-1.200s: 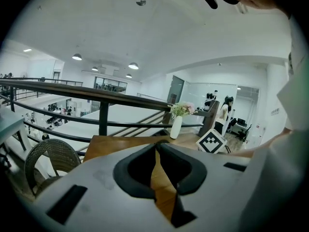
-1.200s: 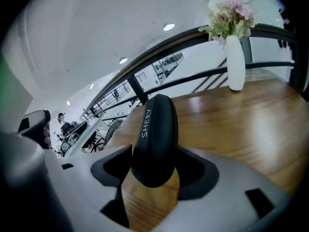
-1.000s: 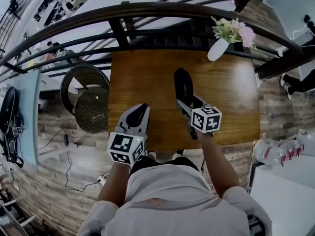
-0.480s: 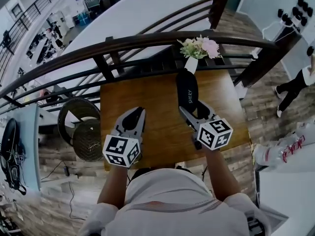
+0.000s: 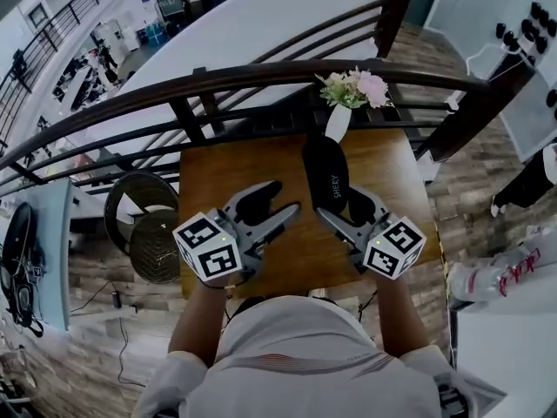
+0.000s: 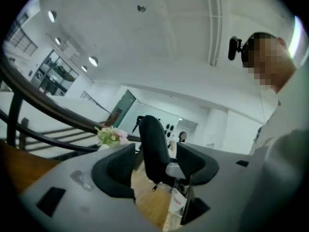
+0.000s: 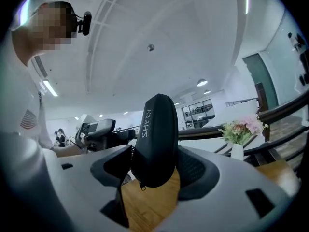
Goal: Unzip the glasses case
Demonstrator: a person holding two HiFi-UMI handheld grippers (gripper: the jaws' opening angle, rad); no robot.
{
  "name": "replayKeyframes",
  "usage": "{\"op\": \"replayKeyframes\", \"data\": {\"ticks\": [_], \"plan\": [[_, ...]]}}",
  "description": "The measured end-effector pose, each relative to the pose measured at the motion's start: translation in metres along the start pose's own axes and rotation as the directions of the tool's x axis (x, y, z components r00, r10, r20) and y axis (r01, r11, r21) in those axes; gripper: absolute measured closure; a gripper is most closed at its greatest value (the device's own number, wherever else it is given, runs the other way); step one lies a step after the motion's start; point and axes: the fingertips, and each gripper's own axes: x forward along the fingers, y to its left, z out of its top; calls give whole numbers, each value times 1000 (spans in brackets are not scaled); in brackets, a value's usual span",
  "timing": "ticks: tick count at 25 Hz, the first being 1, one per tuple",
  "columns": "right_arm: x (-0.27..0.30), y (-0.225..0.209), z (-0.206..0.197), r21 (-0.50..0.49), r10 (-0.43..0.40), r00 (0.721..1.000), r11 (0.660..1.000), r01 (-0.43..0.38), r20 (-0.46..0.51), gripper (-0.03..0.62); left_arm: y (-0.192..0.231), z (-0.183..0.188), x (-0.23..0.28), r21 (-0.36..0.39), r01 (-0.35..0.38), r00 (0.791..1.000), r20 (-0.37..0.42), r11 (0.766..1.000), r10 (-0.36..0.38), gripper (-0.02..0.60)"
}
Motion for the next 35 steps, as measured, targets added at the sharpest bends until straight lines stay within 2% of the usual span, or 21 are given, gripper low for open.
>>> {"op": "replayKeyframes", "data": {"ticks": [1, 4, 7, 11, 15, 16, 17, 21, 26, 31, 35], "plan": [[0, 7, 2, -20, 34, 999, 999, -34, -3, 258, -5, 0, 5, -36, 41, 999, -5, 999, -41, 316], [1, 29, 4, -86, 119, 992, 989, -123, -40, 258, -13, -4, 20, -95, 110, 993, -24, 989, -113, 287], [5, 40, -1, -120, 161, 983, 978, -171, -86, 258, -14, -7, 31, -113, 127, 991, -25, 986, -131, 275], [7, 55, -12, -112, 247, 960, 959, -262, -130, 258, -17, -8, 38, -135, 154, 988, -9, 979, -157, 273], [9, 68, -20, -109, 311, 934, 937, -332, -174, 256, -19, -6, 40, -116, 172, 985, -3, 978, -173, 275], [10, 69, -21, -114, 312, 933, 935, -335, -180, 256, -19, -5, 40, -110, 172, 985, 4, 979, -172, 280], [11, 69, -20, -117, 308, 934, 936, -331, -181, 256, -18, -3, 39, -107, 170, 985, 11, 980, -169, 321], [11, 61, -15, -98, 278, 951, 951, -292, -133, 253, -9, 4, 38, -127, 141, 989, 59, 982, -135, 322], [-2, 40, -16, -59, 195, 978, 978, -199, -73, 272, 9, 19, 31, -146, 76, 991, 118, 986, -59, 324], [-6, 34, -40, 4, 147, 986, 989, -147, -79, 400, 19, 26, 28, -190, 44, 990, 143, 981, -17, 324], [6, 49, -59, -6, 140, 983, 990, -142, -117, 442, 18, 30, 29, -197, 43, 987, 162, 979, -11, 324]]}}
